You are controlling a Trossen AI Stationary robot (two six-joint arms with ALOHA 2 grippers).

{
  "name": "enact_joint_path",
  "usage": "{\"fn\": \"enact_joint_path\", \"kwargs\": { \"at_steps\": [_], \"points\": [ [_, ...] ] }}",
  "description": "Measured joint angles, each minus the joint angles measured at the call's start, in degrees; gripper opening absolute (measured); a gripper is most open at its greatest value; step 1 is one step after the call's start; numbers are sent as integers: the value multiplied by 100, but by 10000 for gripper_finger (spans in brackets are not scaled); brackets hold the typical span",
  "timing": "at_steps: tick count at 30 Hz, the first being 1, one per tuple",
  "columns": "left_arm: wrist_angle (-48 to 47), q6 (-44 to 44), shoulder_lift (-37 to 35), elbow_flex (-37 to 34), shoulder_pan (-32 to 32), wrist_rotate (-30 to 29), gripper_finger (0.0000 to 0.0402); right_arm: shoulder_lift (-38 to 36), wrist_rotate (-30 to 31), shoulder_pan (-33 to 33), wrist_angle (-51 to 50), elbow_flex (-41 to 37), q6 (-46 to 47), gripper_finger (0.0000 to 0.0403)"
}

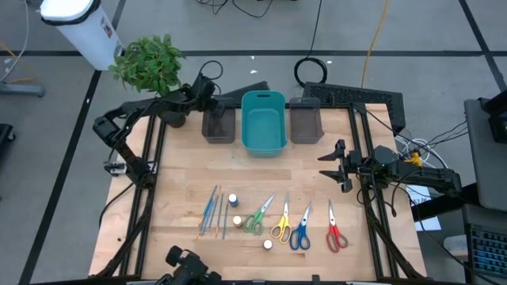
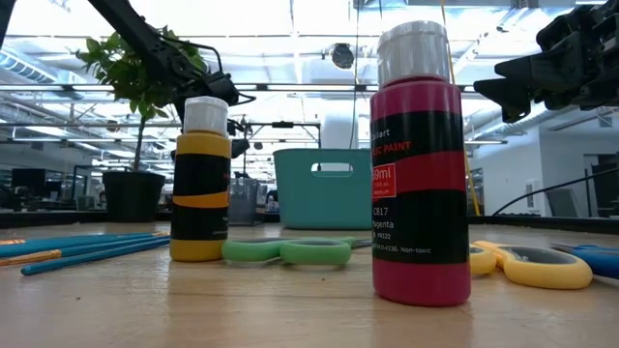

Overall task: Pick & Place Paint Supplies
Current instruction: Put the brown paint bottle into the left black bin, then put the blue paint bottle into the left black bin

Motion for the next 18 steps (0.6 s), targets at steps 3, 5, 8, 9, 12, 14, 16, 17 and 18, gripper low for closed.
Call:
{"fn": "enact_joint_path", "kwargs": {
  "at_steps": [3, 5, 8, 9, 12, 14, 16, 17, 18],
  "points": [
    [-36, -6, -21, 0, -15, -8, 154, 0, 0, 2, -1, -1, 0, 212],
    [-61, -26, -30, -2, -39, -27, 196, 0, 0, 2, 0, -1, 0, 212],
    [-106, 56, -71, -13, -75, -37, 256, 0, 0, 0, -1, 0, 0, 212],
    [-106, 66, -92, -13, -84, -35, 274, 0, 0, 2, -2, 0, 0, 212],
    [-85, 109, -214, -13, -117, -39, 314, 0, -1, 0, -1, 0, 0, 212],
    [-85, 253, -346, -13, -118, -39, 334, 0, 0, 1, 0, -1, 0, 212],
    [-81, 341, -505, -13, -118, -45, 347, 0, 0, 2, 0, 1, 0, 212],
    [-81, 344, -590, -13, -118, -57, 352, 0, 0, 0, 0, 0, 0, 212],
    [-81, 344, -683, -13, -118, -101, 355, 0, 0, 0, 0, 0, 0, 212]
  ]
}}
